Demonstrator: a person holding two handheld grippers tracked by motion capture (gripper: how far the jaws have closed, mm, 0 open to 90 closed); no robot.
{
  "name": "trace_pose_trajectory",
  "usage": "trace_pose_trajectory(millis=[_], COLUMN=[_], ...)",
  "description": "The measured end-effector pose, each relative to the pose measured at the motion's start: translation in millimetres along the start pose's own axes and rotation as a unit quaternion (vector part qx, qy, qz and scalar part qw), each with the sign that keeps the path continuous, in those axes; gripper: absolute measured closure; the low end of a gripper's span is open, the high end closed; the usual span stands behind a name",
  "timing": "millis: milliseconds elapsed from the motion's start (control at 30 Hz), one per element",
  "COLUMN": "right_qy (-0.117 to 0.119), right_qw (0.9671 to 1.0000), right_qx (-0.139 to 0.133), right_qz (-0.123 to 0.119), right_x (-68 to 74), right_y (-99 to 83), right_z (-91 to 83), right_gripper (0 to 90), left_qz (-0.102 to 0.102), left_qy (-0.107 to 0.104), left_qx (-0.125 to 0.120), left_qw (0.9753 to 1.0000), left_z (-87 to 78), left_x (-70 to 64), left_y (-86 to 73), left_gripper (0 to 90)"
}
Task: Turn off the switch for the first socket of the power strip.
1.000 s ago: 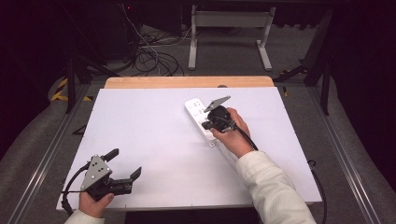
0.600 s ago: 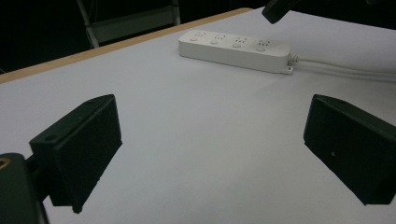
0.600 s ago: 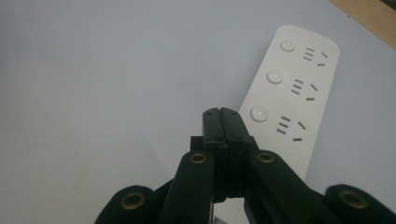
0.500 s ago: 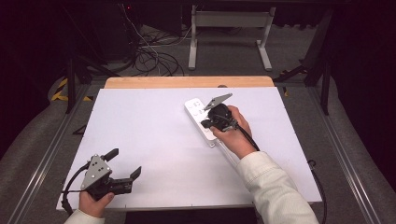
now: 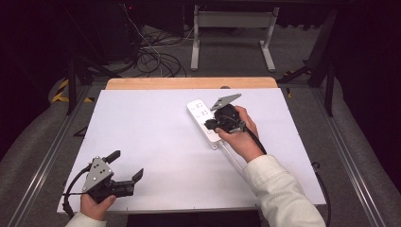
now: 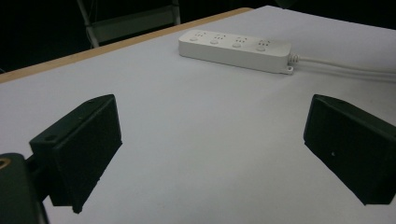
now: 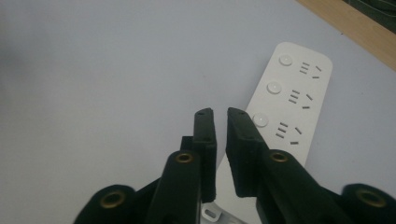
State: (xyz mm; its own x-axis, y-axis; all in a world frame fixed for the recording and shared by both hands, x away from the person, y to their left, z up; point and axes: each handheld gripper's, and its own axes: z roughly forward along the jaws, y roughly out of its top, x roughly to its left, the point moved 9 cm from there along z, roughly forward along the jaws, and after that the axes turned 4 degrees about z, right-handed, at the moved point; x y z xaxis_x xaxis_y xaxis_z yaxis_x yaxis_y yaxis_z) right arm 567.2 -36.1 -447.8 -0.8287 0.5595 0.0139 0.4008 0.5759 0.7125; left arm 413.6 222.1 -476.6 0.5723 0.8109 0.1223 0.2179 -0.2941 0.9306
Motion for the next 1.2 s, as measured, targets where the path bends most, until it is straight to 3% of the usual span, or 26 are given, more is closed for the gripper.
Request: trace_pose_trajectory(millis=[300,467,900,1200], right_qy=[0.006,0.002,-0.003,-0.008], right_qw=[0.9987,0.9973,0.9922,0.9894], right_qx=[-0.049,-0.073,-0.124,-0.145], right_qz=[-0.006,-0.005,0.009,0.011], right_x=[4.6,6.7,11.4,13.3], right_y=[3.4,-0.6,-31.3,-56.6], right_z=[-26.8,-43.3,-74.6,-89.1], right_gripper=[48.5,39.1,32.1,29.1], left_qz=[0.004,0.001,0.002,0.001], left_qy=[0.001,-0.001,-0.001,-0.002], left_qx=[0.002,0.001,0.001,0.002], left_qw=[1.0000,1.0000,1.0000,1.0000], left_z=[-0.3,0.0,0.1,0.3], left_x=[0.5,-1.0,-1.0,-1.6], left_y=[-0.4,-0.2,-0.1,-0.3], left_gripper=[4.3,4.3,4.3,4.3])
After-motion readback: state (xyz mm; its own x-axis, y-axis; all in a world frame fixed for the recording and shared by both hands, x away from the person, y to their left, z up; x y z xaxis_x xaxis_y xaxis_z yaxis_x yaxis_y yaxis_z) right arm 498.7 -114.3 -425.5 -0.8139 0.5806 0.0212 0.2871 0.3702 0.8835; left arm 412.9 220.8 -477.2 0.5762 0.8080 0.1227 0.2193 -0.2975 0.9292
